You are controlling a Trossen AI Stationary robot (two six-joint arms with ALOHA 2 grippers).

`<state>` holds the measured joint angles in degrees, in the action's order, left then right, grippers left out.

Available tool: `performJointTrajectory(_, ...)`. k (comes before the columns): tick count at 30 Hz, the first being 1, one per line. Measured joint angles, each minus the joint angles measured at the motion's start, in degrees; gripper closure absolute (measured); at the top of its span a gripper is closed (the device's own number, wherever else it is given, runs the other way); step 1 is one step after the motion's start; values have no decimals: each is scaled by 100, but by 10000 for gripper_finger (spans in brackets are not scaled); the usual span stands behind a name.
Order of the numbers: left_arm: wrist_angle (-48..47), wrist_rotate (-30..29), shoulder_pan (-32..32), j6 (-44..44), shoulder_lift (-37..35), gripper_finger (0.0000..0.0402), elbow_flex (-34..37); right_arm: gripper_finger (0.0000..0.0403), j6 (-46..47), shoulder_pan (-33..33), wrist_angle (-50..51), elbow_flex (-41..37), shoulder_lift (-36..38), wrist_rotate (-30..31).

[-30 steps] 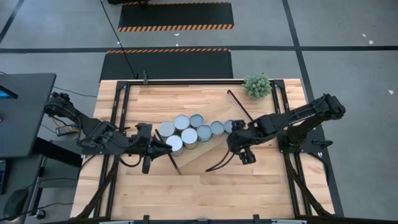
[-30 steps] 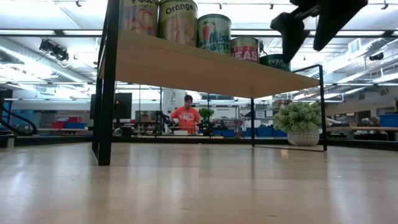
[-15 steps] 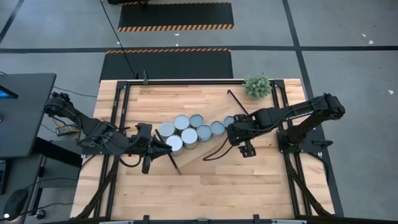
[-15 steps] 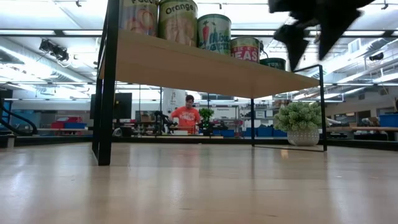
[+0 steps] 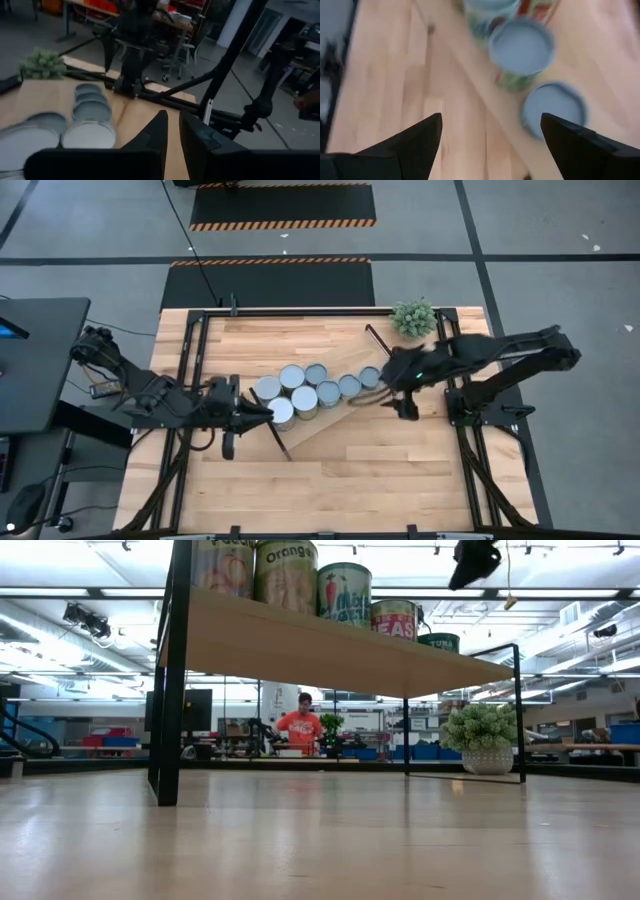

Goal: Pick and place cans onto a shelf
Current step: Return to Home Position

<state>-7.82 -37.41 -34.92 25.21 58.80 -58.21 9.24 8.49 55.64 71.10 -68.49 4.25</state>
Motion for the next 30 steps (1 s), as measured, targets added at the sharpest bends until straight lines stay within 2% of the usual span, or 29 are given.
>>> performJointTrajectory(5, 117, -27, -19, -73, -312, 374, 369, 57, 494, -226, -753, -611, 981, -87)
performJointTrajectory(9, 511, -28, -13, -11, -823, 396, 831, 57, 981, -257, -1502, -1230, 1779, -90)
performJointTrajectory(16, 1064, -144, 196, -307, -1639, 397, 1397, 57, 1607, -272, -2713, -2236, 2849, 102)
performJointTrajectory(22, 1335, -138, 469, -343, -2171, 399, 1855, 58, 2021, -276, -3365, -2891, 3525, 206)
performJointTrajectory(25, 1669, -135, 618, -345, -2438, 399, 2182, 70, 2102, -276, -3515, -3104, 3833, 335)
performJointTrajectory(30, 2389, -135, 872, -337, -2887, 399, 2877, 115, 2102, -276, -3725, -3355, 4297, 534)
